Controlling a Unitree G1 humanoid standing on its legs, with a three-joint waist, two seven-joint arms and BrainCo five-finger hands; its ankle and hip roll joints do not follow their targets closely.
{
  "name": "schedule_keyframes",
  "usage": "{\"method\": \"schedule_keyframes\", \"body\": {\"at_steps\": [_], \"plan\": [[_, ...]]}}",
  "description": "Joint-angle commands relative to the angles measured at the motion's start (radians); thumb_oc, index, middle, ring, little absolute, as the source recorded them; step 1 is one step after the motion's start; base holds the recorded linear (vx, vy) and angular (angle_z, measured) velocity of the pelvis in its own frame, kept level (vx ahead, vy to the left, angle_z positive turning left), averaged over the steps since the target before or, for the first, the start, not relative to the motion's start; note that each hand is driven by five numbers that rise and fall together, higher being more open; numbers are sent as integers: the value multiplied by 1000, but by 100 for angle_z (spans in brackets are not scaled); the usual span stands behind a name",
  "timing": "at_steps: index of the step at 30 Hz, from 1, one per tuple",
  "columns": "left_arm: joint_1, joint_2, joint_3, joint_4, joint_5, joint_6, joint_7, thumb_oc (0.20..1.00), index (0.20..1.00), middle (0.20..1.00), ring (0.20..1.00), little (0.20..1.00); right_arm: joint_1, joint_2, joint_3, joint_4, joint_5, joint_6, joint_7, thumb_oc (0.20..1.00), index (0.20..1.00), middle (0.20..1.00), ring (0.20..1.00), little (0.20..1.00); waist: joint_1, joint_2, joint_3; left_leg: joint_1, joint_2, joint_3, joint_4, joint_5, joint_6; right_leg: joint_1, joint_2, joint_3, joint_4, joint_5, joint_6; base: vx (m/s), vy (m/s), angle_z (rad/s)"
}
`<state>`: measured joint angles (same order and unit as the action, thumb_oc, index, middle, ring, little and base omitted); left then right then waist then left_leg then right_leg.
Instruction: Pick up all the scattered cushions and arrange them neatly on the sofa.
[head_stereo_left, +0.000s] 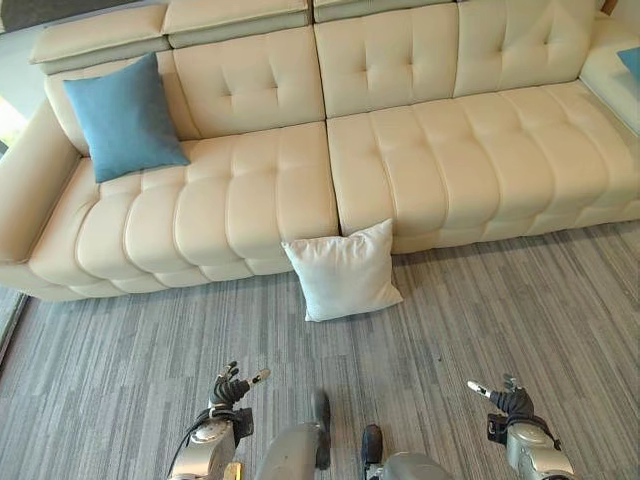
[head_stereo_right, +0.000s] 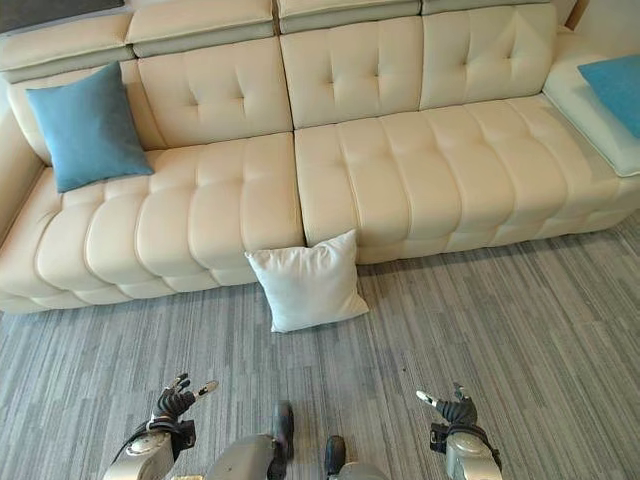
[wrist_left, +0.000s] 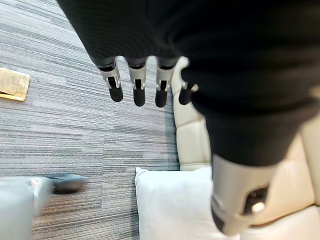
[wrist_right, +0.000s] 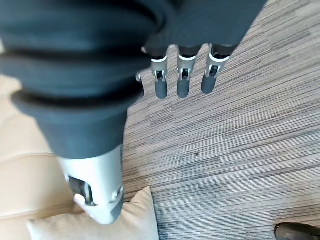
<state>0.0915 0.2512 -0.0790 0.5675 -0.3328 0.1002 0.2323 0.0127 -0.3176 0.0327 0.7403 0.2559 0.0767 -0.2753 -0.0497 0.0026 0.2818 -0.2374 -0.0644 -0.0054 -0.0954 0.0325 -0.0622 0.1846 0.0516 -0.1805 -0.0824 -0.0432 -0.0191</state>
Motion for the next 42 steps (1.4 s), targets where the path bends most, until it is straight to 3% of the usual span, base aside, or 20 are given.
{"method": "schedule_keyframes", "body": {"at_steps": [1,2,3,4,6,7,8,9,10,12,14,18,20,21,23,27,30,33,35,42], "plan": [[12,44,-23,-22,38,-10,7,1000,1000,1000,1000,1000,17,-43,-15,-44,-14,-11,-8,1000,1000,1000,1000,1000,8,21,-6,46,20,41,8,50,-27,8,-26,15,26,-107,24,311,31,-3],[17,45,-15,-16,37,-11,8,1000,1000,1000,1000,1000,15,-39,-11,-45,-15,-9,-6,1000,1000,1000,1000,1000,16,17,-12,52,19,44,8,66,-31,28,-23,28,28,-113,25,536,75,-16],[36,48,-4,-19,31,-14,10,1000,1000,1000,1000,1000,13,-33,-5,-45,-22,-4,2,1000,1000,1000,1000,1000,26,12,-26,85,16,35,8,62,-9,58,-20,57,29,-133,32,733,168,-34],[42,48,2,-15,15,-17,9,1000,1000,1000,1000,1000,9,-29,6,-51,-33,-9,9,1000,1000,1000,1000,1000,36,5,-42,99,5,7,8,102,2,76,-30,68,39,-149,39,567,149,-53],[44,49,8,-7,9,-18,10,1000,1000,1000,1000,1000,3,-26,7,-51,-36,-8,12,1000,1000,1000,1000,1000,40,-6,-52,109,0,15,8,98,10,79,-42,77,52,-164,46,507,163,-62],[50,54,16,-3,4,-18,13,1000,1000,1000,1000,1000,2,-17,11,-57,-40,-10,18,1000,1000,1000,1000,1000,54,-22,-74,139,-11,31,8,70,45,56,-70,86,145,-157,78,510,173,-35],[50,55,16,-3,4,-18,13,1000,1000,1000,1000,1000,2,-17,11,-57,-40,-10,18,1000,1000,1000,1000,1000,57,-23,-75,139,-11,33,8,70,45,52,-72,89,151,-160,79,563,240,-35],[49,64,22,-7,-3,-17,19,1000,1000,1000,1000,1000,-11,-9,24,-55,-52,-8,26,1000,1000,1000,1000,1000,66,-29,-65,173,-11,60,8,33,75,-47,-103,88,367,-96,116,219,119,-43],[49,64,22,-7,-3,-17,19,1000,1000,1000,1000,1000,-11,-9,23,-55,-52,-8,26,1000,1000,1000,1000,1000,69,-30,-67,171,-11,63,8,34,75,-55,-105,92,378,-100,116,305,183,-74],[36,74,19,-16,-13,-19,29,1000,1000,1000,1000,1000,-22,-5,35,-56,-61,-3,29,1000,1000,1000,1000,1000,64,-22,-37,239,-11,103,8,-10,102,-200,-159,61,620,23,146,246,167,-63],[25,74,16,-10,-18,-20,31,1000,1000,1000,1000,1000,-25,-3,34,-52,-61,-2,24,1000,1000,1000,1000,1000,59,-12,-25,255,-5,108,8,-18,102,-251,-161,56,646,14,137,164,108,-11],[-10,81,1,-11,-8,-29,31,1000,1000,1000,1000,1000,-25,5,25,-46,-53,2,17,1000,1000,1000,1000,1000,44,17,14,287,23,105,8,-34,87,-305,-150,19,472,-63,103,189,9,12],[-25,86,-1,-26,8,-27,25,1000,1000,1000,1000,1000,-17,14,15,-44,-47,7,13,1000,1000,1000,1000,1000,33,16,14,298,29,98,8,-47,74,-304,-124,79,269,-35,114,175,-89,4],[-25,86,-1,-26,9,-27,25,1000,1000,1000,1000,1000,-17,15,15,-44,-47,7,13,1000,1000,1000,1000,1000,33,18,15,300,31,98,8,-48,74,-298,-121,78,259,-30,114,196,-129,16],[-14,87,8,-38,17,-28,17,1000,1000,1000,1000,1000,-1,23,9,-45,-50,11,15,1000,1000,1000,1000,1000,31,6,8,322,37,87,8,-60,64,-298,-127,115,106,51,127,257,-230,28],[-5,70,21,-17,10,-30,34,1000,1000,1000,1000,1000,-4,26,27,-25,-53,8,19,1000,1000,1000,1000,1000,39,-4,-13,337,49,74,8,-72,41,-251,-121,87,43,61,116,206,-255,27],[-11,48,24,0,-18,-30,43,1000,1000,1000,1000,1000,-1,13,24,-26,-35,-2,14,1000,1000,1000,1000,1000,31,1,-23,335,73,55,8,-61,21,-223,-112,50,46,26,95,137,-281,32],[-54,29,-11,21,-48,-38,47,1000,1000,1000,1000,1000,-14,-10,41,-15,-32,-7,5,1000,1000,1000,1000,1000,26,-8,14,223,73,52,177,-84,2,-202,-121,1,61,-15,61,-5,-267,80],[-71,27,-27,30,-39,-33,43,1000,1000,1000,1000,1000,-15,-19,40,-22,-38,-3,-2,1000,1000,1000,1000,1000,19,-2,12,204,94,75,87,-20,0,-194,-119,-30,39,-12,62,-23,-86,82],[-64,31,-45,71,14,-27,38,1000,1000,1000,1000,1000,-22,-16,53,-24,-54,4,-1,1000,1000,1000,1000,1000,10,8,-11,221,87,84,8,-9,9,-195,-114,-32,17,-10,69,71,40,22]]}}
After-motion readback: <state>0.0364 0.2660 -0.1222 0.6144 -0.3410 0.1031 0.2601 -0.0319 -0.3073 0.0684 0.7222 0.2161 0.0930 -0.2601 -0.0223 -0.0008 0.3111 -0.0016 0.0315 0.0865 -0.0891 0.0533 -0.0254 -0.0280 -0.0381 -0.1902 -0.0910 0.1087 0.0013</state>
